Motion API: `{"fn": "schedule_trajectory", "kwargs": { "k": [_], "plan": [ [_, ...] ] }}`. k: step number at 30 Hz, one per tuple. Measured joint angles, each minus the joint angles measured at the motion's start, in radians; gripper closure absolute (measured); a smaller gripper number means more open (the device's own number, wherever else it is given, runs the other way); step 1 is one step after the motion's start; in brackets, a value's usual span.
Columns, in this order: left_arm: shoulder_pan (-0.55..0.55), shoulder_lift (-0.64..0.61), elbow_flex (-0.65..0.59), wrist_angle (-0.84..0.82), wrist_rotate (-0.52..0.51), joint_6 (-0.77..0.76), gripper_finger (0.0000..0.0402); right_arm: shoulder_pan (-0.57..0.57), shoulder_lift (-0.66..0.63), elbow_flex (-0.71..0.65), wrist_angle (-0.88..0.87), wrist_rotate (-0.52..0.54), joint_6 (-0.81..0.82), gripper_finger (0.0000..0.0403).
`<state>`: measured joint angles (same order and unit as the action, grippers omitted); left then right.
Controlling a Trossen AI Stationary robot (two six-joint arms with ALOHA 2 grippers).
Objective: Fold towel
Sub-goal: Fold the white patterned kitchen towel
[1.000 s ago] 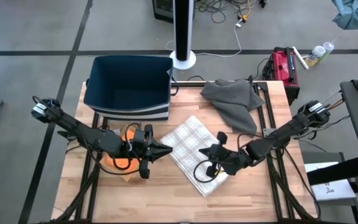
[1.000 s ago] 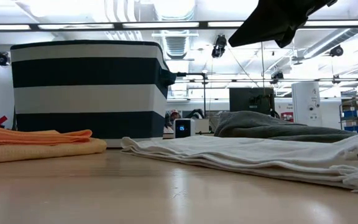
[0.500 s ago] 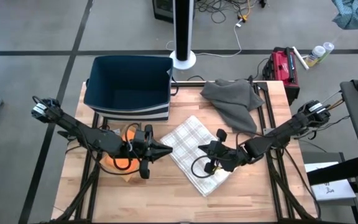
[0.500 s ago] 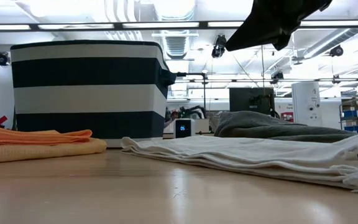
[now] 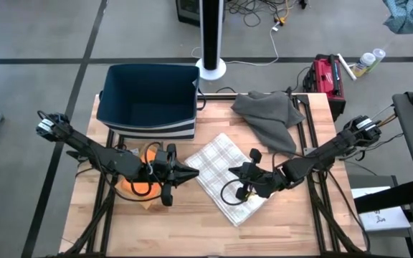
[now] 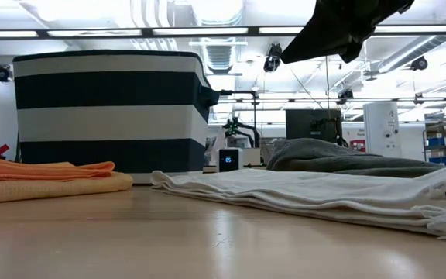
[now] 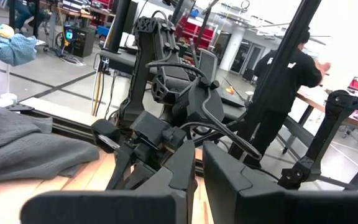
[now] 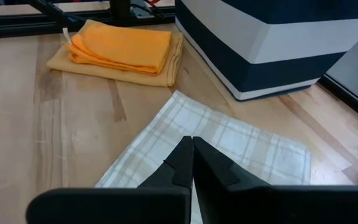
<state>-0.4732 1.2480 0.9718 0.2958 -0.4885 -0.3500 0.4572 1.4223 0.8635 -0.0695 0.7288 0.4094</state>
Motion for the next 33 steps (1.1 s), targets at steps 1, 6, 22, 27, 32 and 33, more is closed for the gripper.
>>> {"fn": "schedule_trajectory", "kwargs": {
  "k": [1, 6, 22, 27, 32, 33],
  "plan": [
    [0.000, 0.000, 0.000, 0.000, 0.000, 0.000, 0.0379, 0.000, 0.000, 0.000, 0.000, 0.000, 0.000, 0.0401],
    [0.000, 0.000, 0.000, 0.000, 0.000, 0.000, 0.0379, 0.000, 0.000, 0.000, 0.000, 0.000, 0.000, 0.0401],
    [0.000, 0.000, 0.000, 0.001, 0.000, 0.000, 0.0380, -0.019, -0.006, 0.000, 0.027, -0.020, -0.040, 0.0401],
    [0.000, 0.000, 0.000, 0.002, 0.000, 0.000, 0.0380, -0.070, 0.017, 0.005, 0.053, -0.140, -0.048, 0.0401],
    [0.000, 0.000, 0.000, 0.000, 0.001, 0.000, 0.0380, -0.213, 0.096, -0.002, 0.049, -0.299, 0.075, 0.0401],
    [0.000, 0.000, 0.000, 0.000, 0.000, 0.000, 0.0380, -0.245, 0.114, -0.002, 0.055, -0.328, 0.095, 0.0401]
  ]
}}
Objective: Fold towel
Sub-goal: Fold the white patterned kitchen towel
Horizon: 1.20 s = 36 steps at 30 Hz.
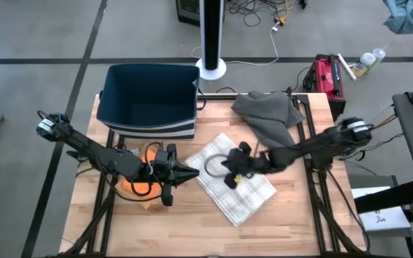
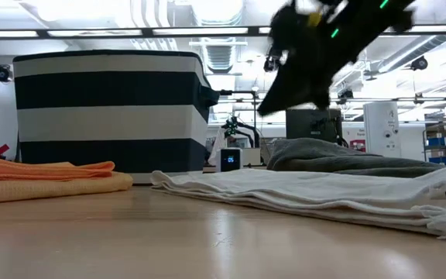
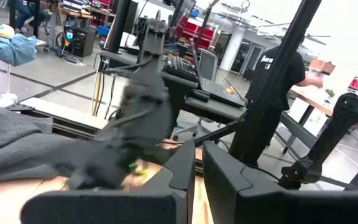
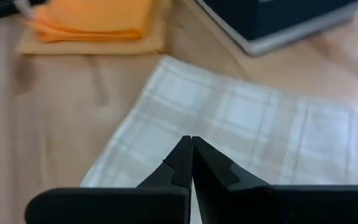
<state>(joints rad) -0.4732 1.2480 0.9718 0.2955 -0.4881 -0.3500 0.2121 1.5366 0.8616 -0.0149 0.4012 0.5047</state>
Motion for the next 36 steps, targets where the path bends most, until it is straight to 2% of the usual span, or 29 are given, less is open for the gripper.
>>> {"fn": "schedule_trajectory", "kwargs": {
  "k": [4, 8, 12, 16, 22, 26, 36],
  "plan": [
    [0.000, 0.000, 0.000, 0.000, 0.000, 0.000, 0.0380, -0.124, 0.072, 0.000, 0.011, -0.055, 0.043, 0.0401],
    [0.000, 0.000, 0.000, -0.005, 0.000, 0.000, 0.0380, -0.226, 0.119, 0.000, 0.064, -0.070, 0.003, 0.0401],
    [0.000, 0.000, 0.000, -0.008, 0.000, 0.000, 0.0380, -0.304, 0.173, 0.001, 0.111, -0.096, -0.075, 0.0401],
    [0.000, 0.000, 0.000, -0.009, 0.000, 0.000, 0.0380, -0.365, 0.235, 0.000, 0.111, -0.103, -0.055, 0.0401],
    [0.000, 0.000, 0.000, -0.017, 0.000, 0.000, 0.0380, -0.414, 0.296, 0.000, 0.206, -0.088, -0.064, 0.0401],
    [0.000, 0.000, 0.000, -0.023, 0.001, 0.000, 0.0380, -0.439, 0.312, 0.000, 0.179, -0.112, -0.048, 0.0401],
    [0.000, 0.000, 0.000, -0.027, 0.001, 0.000, 0.0380, -0.446, 0.207, 0.001, 0.040, -0.113, -0.025, 0.0401]
  ]
}}
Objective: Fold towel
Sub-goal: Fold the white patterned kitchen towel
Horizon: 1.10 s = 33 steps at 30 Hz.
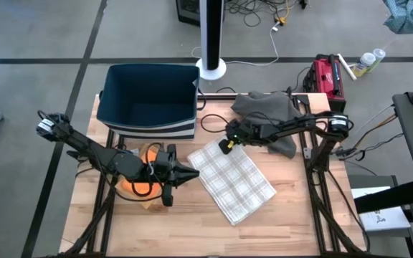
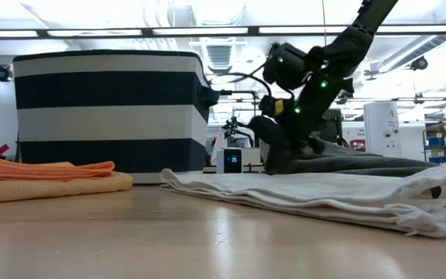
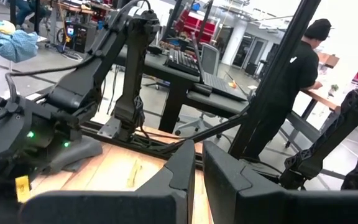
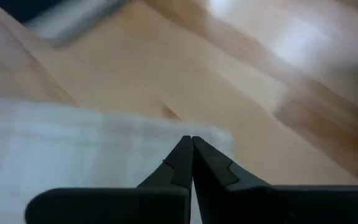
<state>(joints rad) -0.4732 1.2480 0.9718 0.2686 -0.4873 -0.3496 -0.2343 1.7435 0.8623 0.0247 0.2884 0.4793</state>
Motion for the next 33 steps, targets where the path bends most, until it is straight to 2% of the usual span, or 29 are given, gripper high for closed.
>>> {"fn": "schedule_trajectory", "kwargs": {
  "k": [8, 13, 22, 33],
  "plan": [
    [0.000, 0.000, 0.000, -0.002, 0.000, 0.000, 0.0380, 0.067, -0.068, -0.014, -0.250, 0.000, 0.028, 0.0401],
    [0.000, 0.000, 0.000, -0.001, 0.000, 0.000, 0.0380, 0.182, -0.117, -0.048, -0.266, -0.014, 0.060, 0.0401],
    [0.000, 0.000, 0.000, 0.001, 0.000, 0.000, 0.0380, 0.384, -0.147, -0.086, -0.313, -0.036, 0.217, 0.0401],
    [0.000, 0.000, 0.000, 0.003, 0.000, 0.000, 0.0380, 0.539, -0.146, -0.085, -0.372, -0.061, 0.402, 0.0401]
  ]
}}
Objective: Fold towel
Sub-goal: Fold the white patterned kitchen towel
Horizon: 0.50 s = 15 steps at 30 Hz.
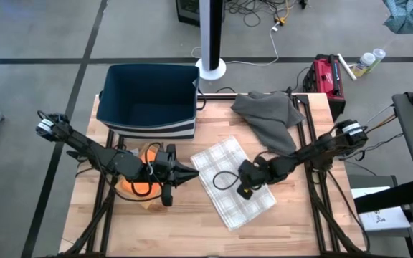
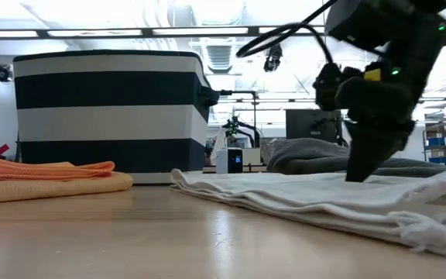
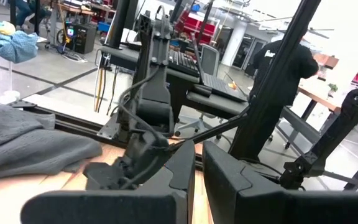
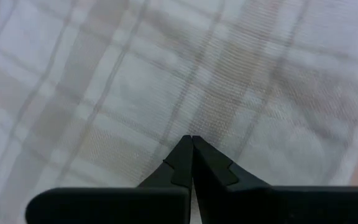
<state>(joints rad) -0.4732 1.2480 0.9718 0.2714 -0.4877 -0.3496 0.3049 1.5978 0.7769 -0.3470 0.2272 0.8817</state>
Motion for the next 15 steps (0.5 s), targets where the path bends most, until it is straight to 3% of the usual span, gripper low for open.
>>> {"fn": "schedule_trajectory", "kwargs": {
  "k": [9, 15],
  "plan": [
    [0.000, 0.000, 0.000, -0.001, 0.000, 0.079, 0.0380, 0.110, -0.033, 0.017, -0.019, -0.021, 0.076, 0.0401],
    [-0.008, 0.013, -0.021, -0.007, -0.015, 0.169, 0.0380, 0.289, -0.059, 0.039, 0.064, -0.018, 0.051, 0.0401]
  ]
}}
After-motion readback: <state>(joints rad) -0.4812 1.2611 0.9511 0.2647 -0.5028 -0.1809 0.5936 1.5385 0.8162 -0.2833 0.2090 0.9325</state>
